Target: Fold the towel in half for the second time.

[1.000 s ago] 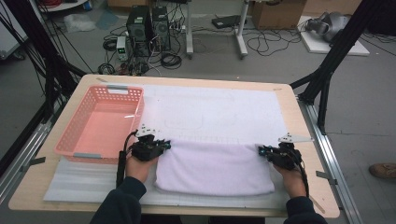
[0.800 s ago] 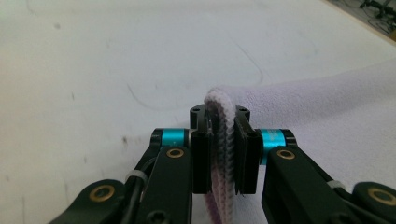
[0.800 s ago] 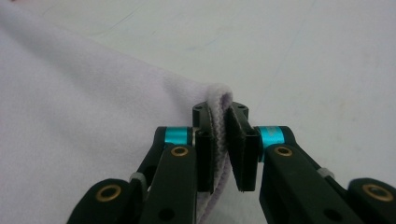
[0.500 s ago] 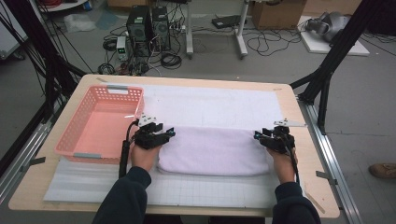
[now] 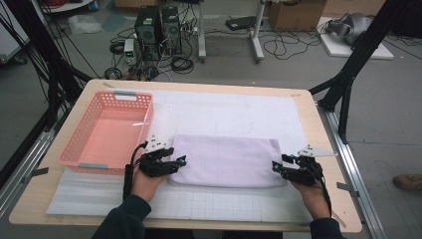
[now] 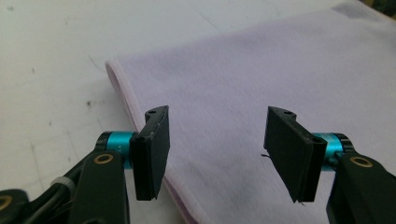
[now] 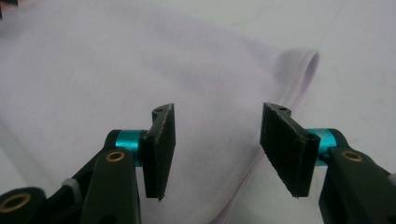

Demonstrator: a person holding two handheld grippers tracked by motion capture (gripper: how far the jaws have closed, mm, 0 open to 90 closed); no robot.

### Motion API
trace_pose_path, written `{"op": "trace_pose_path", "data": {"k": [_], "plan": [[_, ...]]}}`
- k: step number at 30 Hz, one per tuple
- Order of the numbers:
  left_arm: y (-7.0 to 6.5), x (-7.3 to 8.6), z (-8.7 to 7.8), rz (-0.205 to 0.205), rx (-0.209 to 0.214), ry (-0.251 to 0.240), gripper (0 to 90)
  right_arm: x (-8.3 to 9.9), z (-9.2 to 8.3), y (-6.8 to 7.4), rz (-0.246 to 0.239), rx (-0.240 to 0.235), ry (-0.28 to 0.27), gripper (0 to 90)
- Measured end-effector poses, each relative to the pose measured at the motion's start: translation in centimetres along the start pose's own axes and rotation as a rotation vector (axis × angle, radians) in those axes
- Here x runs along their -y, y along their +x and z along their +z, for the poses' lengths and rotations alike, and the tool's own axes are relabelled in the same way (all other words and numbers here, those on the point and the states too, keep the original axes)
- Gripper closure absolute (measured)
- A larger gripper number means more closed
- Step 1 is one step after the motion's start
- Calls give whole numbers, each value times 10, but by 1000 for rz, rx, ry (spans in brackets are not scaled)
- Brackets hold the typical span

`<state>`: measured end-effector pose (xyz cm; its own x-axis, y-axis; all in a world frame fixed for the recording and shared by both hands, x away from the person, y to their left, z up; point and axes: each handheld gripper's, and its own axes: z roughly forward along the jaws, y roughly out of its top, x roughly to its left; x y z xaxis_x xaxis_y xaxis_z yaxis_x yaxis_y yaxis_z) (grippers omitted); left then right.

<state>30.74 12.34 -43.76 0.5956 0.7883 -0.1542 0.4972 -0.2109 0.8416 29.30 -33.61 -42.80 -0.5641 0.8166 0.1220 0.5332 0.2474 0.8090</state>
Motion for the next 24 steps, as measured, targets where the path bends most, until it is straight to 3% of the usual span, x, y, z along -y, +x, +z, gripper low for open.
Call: {"op": "trace_pose_path", "data": {"k": [4,6,9,11,13,18,20,22,23,24], "plan": [[-2,13,-4,14,-30,63,417,9,1,7,-59,31,67,437],[-3,20,-5,22,-39,93,434,17,1,5,-58,40,120,440],[-6,24,-12,51,-65,85,455,25,-7,0,-47,53,125,430],[-4,26,-16,37,-63,71,457,27,-14,-3,-39,61,116,419],[-2,27,-19,11,-41,39,447,27,-20,-2,-55,67,94,417],[-2,21,-32,-8,24,-112,366,23,-35,4,-54,57,-7,355],[-5,18,-37,-7,43,-164,303,21,-41,4,-50,58,-68,300],[-9,15,-40,19,20,-192,187,19,-46,5,-39,59,-118,249],[-10,14,-41,27,29,-203,136,18,-47,6,-37,63,-131,227],[-12,14,-41,32,39,-204,143,18,-48,6,-37,68,-145,200]]}}
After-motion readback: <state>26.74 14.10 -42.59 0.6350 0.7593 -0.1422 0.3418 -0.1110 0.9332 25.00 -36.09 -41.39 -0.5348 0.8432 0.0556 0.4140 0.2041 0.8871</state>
